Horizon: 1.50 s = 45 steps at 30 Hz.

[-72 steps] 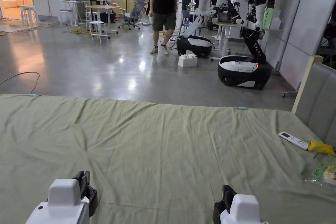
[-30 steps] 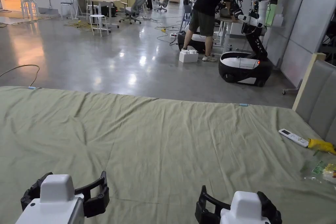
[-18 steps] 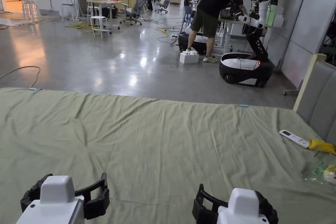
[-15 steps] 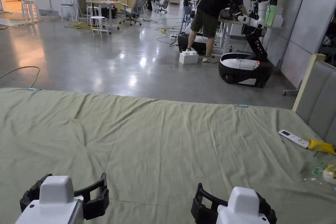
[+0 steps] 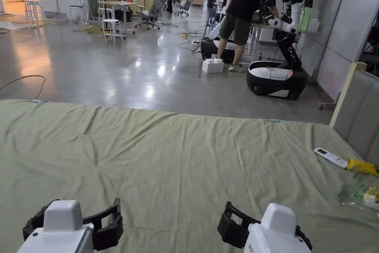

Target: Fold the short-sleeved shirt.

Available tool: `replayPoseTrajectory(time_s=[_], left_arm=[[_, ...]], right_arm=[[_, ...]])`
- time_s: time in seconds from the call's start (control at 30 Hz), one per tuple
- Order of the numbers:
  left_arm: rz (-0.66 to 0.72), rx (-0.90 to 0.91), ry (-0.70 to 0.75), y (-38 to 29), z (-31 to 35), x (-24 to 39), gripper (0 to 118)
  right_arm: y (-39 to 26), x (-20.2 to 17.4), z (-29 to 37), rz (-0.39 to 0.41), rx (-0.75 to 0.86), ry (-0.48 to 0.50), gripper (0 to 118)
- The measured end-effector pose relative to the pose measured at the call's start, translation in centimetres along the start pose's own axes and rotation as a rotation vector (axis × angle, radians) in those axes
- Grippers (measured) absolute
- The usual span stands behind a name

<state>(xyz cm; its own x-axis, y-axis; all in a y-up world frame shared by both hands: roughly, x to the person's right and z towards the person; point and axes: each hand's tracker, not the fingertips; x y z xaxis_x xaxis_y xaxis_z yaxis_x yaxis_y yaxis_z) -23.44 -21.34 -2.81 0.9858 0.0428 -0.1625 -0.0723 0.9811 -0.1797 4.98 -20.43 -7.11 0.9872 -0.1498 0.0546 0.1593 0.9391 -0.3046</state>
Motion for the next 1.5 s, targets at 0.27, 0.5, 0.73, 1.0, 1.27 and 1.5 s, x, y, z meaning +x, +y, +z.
replayPoseTrajectory(time_s=[0.27,0.5,0.73,1.0,1.27,1.5], left_arm=[[0.025,-0.003,-0.003,0.2,0.0,0.0,110],[0.012,-0.004,-0.005,0.3,0.1,-0.1,110],[0.001,-0.011,0.005,0.1,0.0,-0.2,110],[-0.018,-0.006,0.019,0.3,-0.2,-0.1,110],[-0.02,-0.018,0.016,0.1,-0.4,-0.2,110],[-0.016,-0.02,0.025,-0.1,-1.1,-0.7,110]], right_arm=[[0.5,-0.8,-0.4,0.036,-0.069,-0.021,118],[0.5,-0.5,-0.8,0.019,-0.087,-0.017,118],[0.6,0.0,-1.2,0.022,-0.11,-0.023,118],[1.1,0.2,-1.7,0.038,-0.111,-0.029,118],[0.9,1.0,-2.4,-0.004,-0.173,-0.031,118],[0.7,1.4,-2.3,-0.008,-0.083,-0.032,118]])
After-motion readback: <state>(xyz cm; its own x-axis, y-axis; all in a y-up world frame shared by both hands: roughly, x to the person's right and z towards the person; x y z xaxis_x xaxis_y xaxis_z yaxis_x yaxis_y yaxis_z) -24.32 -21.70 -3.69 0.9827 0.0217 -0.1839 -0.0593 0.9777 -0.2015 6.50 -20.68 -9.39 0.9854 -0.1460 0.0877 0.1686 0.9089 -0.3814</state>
